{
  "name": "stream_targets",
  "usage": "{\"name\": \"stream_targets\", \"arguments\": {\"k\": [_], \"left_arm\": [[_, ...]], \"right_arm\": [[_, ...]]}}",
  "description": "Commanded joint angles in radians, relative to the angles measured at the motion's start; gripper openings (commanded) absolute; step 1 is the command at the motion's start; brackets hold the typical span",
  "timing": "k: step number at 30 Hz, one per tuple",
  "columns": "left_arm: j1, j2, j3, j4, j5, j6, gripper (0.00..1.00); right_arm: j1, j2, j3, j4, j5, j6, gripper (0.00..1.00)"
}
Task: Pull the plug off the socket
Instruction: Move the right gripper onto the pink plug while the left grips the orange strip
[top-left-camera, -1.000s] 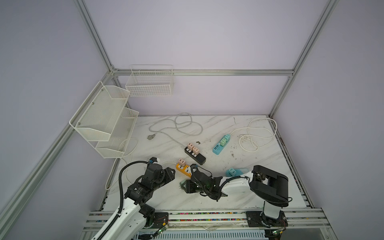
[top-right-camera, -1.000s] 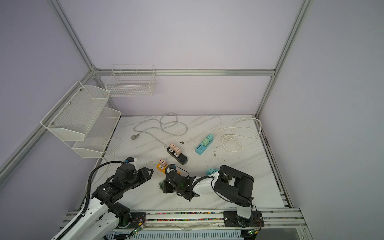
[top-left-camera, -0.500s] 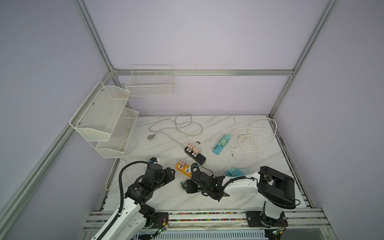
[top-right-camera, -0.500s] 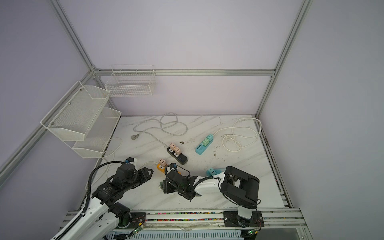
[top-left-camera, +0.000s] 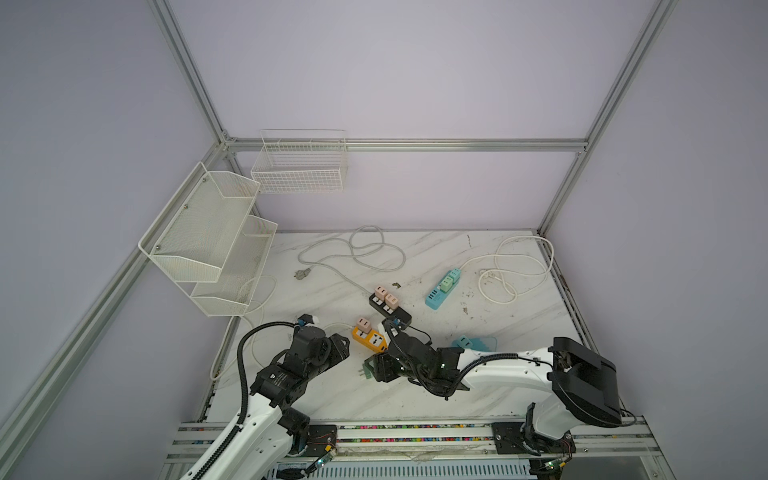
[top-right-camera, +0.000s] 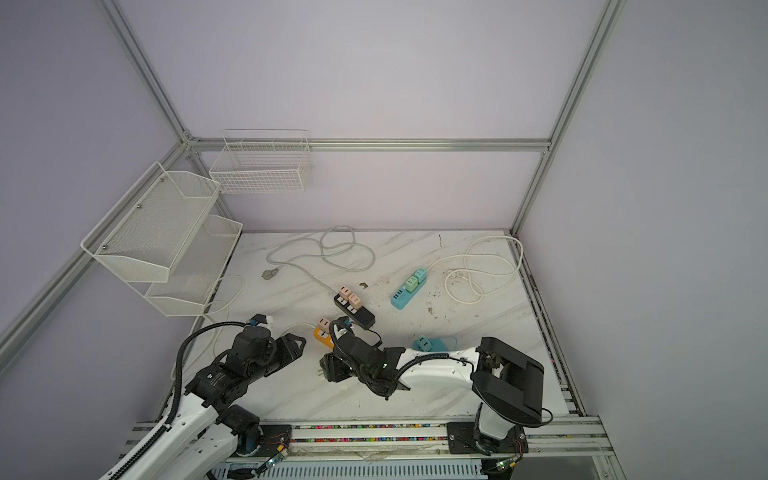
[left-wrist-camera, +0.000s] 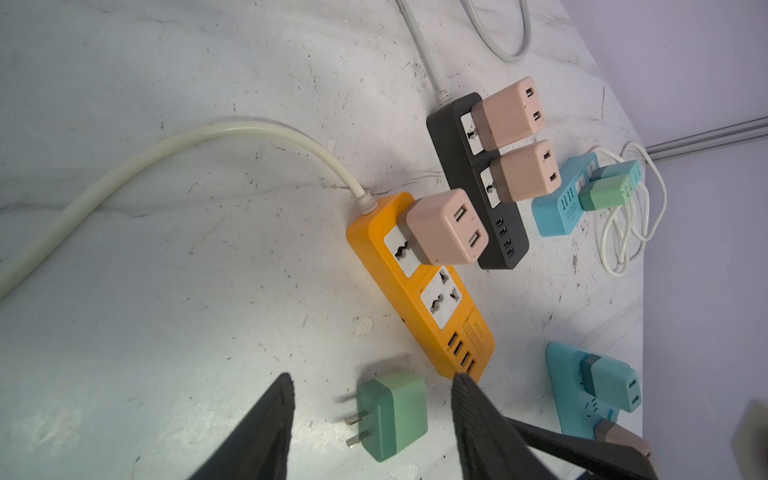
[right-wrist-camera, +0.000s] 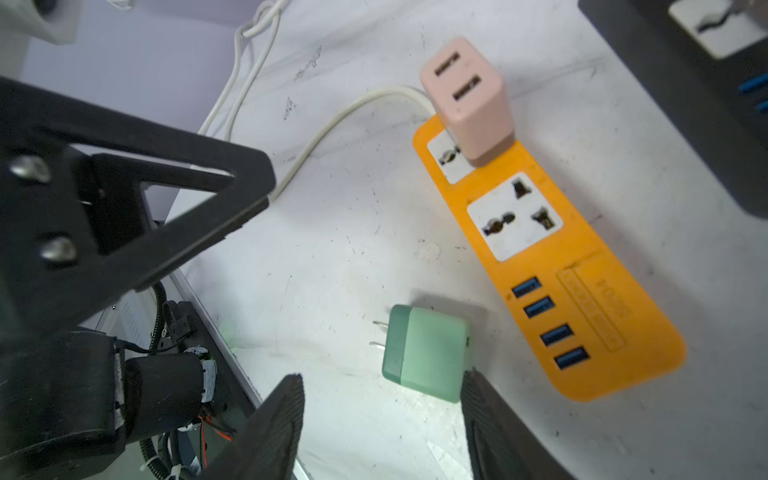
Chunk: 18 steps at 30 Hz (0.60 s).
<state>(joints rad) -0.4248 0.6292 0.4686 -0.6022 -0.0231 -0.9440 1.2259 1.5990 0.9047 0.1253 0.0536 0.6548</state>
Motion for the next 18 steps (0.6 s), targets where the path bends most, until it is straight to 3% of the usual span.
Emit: {"name": "stream_targets", "arguments": {"k": [1, 7, 13, 18], "left_arm": [[0.011, 0.001, 0.019, 0.047, -0.042, -0.014, 0.61], [0.028, 0.006, -0.005, 0.108, -0.056, -0.032, 0.62], [0.047, 0.062, -0.021, 0.178, -0.020, -0.033, 0.62], [0.064, 0.136, -0.024, 0.257, 0.034, -0.027, 0.62]], "right_arm": [[-0.022, -0.023, 0.055, -0.047, 0.042, -0.106, 0.65], [-0.078, 0.028, 0.161, -0.117, 0.056, -0.224, 0.65], [-0.183, 0.099, 0.260, -0.177, -0.040, -0.346, 0.65], [-0.199, 0.153, 0.334, -0.225, -0.057, -0.456, 0.65]]}}
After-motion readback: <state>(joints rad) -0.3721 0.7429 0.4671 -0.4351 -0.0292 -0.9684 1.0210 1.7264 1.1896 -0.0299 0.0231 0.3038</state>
